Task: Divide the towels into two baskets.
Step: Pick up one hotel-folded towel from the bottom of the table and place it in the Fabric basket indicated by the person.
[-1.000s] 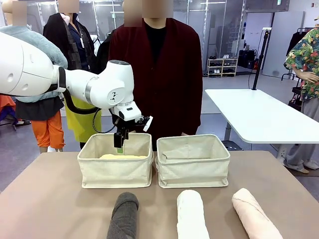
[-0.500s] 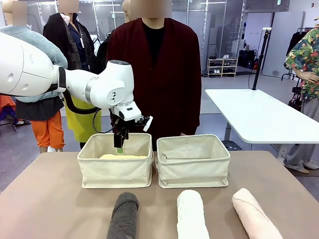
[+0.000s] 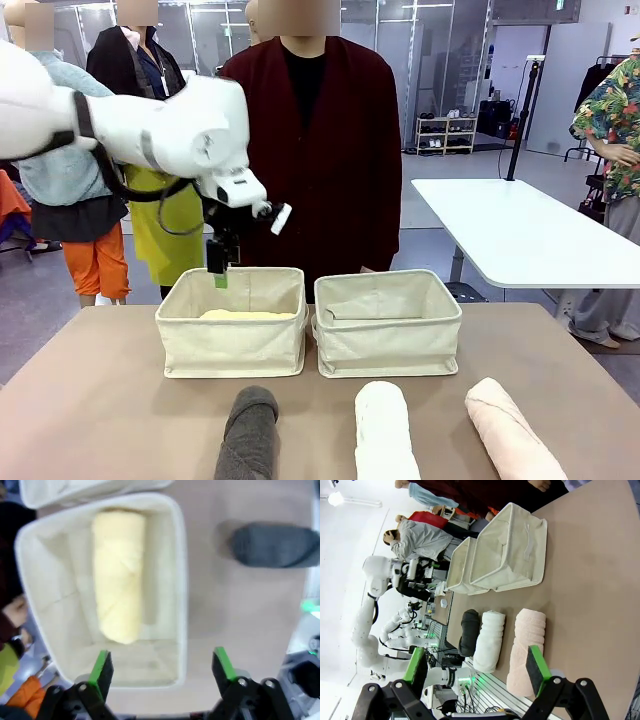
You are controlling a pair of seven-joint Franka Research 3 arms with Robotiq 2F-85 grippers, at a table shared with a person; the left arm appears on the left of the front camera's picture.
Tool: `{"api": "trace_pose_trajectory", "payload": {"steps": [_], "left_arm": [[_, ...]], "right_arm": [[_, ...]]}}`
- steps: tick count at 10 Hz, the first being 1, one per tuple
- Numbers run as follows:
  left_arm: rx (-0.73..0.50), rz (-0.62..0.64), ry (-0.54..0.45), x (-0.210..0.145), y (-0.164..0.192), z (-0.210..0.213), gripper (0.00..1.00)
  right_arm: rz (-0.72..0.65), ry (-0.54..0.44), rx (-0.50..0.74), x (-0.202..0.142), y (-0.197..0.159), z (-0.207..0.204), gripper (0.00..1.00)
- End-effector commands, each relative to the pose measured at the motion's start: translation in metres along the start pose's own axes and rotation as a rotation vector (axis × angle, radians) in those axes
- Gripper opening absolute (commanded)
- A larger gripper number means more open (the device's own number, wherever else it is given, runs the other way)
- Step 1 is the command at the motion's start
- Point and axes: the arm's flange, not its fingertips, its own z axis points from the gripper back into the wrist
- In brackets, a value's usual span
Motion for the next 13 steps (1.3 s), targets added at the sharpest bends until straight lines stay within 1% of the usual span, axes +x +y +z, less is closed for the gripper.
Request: {"api": "trace_pose_trajectory", "payload": {"steps": [1, 2, 3, 4, 5, 6, 7, 8, 9, 10, 11, 12, 13], "left_arm": [[-0.136, 0.058, -0.201, -0.057, -0.049, 0.016, 1.0], [-0.196, 0.082, -0.304, -0.085, -0.068, 0.02, 1.0], [-0.22, 0.122, -0.399, -0.116, -0.086, 0.022, 1.0], [-0.222, 0.191, -0.523, -0.155, -0.108, 0.028, 1.0], [-0.247, 0.253, -0.624, -0.191, -0.128, 0.031, 1.0], [-0.221, 0.326, -0.707, -0.232, -0.149, 0.034, 1.0], [-0.205, 0.428, -0.813, -0.275, -0.168, 0.034, 1.0], [-0.261, 0.53, -0.893, -0.322, -0.193, 0.026, 1.0], [-0.329, 0.63, -0.957, -0.361, -0.213, 0.012, 1.0], [-0.412, 0.697, -1.065, -0.395, -0.232, -0.005, 1.0], [-0.427, 0.787, -1.142, -0.427, -0.249, -0.022, 1.0], [-0.454, 0.823, -1.218, -0.449, -0.261, -0.039, 1.0], [-0.513, 0.869, -1.252, -0.462, -0.263, -0.058, 1.0]], "right_arm": [[0.017, -0.009, 0.014, -0.001, 0.002, 0.001, 1.0], [0.017, -0.009, 0.014, -0.001, 0.002, 0.001, 1.0], [0.017, -0.009, 0.014, -0.001, 0.002, 0.001, 1.0], [0.017, -0.009, 0.014, -0.001, 0.002, 0.001, 1.0], [0.017, -0.009, 0.014, -0.001, 0.002, 0.001, 1.0], [0.017, -0.009, 0.014, -0.001, 0.002, 0.001, 1.0], [0.017, -0.009, 0.014, -0.001, 0.002, 0.001, 1.0], [0.017, -0.009, 0.014, -0.001, 0.002, 0.001, 1.0], [0.017, -0.009, 0.014, -0.001, 0.002, 0.001, 1.0], [0.017, -0.009, 0.014, -0.001, 0.002, 0.001, 1.0], [0.017, -0.009, 0.014, -0.001, 0.002, 0.001, 1.0], [0.017, -0.009, 0.014, -0.001, 0.002, 0.001, 1.0], [0.017, -0.009, 0.014, -0.001, 0.002, 0.001, 1.0]]}}
